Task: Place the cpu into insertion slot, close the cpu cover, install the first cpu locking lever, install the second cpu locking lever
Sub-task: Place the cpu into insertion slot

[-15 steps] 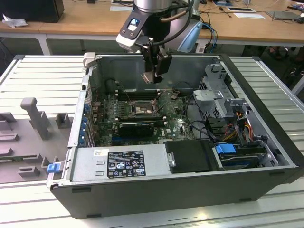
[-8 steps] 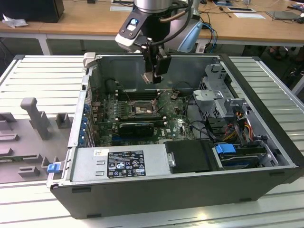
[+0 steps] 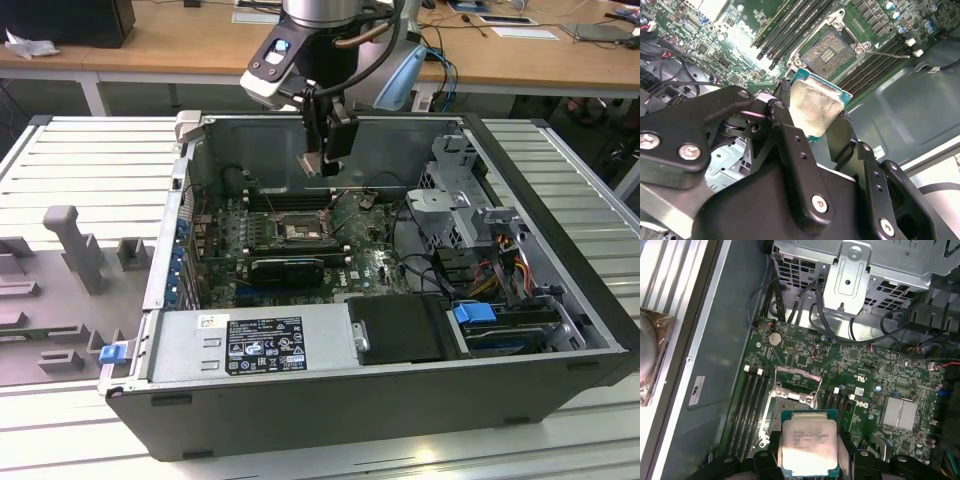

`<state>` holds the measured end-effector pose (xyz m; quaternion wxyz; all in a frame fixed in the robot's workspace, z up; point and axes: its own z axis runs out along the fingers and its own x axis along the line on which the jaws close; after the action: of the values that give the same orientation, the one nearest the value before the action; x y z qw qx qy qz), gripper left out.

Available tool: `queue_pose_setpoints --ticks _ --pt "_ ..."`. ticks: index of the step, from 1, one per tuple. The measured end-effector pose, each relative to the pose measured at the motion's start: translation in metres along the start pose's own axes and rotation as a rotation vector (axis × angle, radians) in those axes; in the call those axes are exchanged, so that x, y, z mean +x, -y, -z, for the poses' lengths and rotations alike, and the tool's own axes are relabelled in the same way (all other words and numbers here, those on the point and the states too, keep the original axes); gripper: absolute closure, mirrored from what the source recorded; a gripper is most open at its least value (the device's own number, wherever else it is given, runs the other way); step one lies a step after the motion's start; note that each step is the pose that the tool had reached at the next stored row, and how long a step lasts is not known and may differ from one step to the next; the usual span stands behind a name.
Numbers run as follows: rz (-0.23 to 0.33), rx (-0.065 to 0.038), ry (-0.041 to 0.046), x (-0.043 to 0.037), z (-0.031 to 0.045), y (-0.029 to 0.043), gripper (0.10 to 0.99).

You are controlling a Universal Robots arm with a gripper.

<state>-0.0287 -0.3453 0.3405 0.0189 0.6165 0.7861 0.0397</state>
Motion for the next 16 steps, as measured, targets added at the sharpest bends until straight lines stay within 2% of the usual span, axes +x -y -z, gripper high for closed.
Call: queue_pose_setpoints --ticks 16 --pt "-0.074 -0.001 0.0063 0.0000 -0.0011 0.0001 0.557"
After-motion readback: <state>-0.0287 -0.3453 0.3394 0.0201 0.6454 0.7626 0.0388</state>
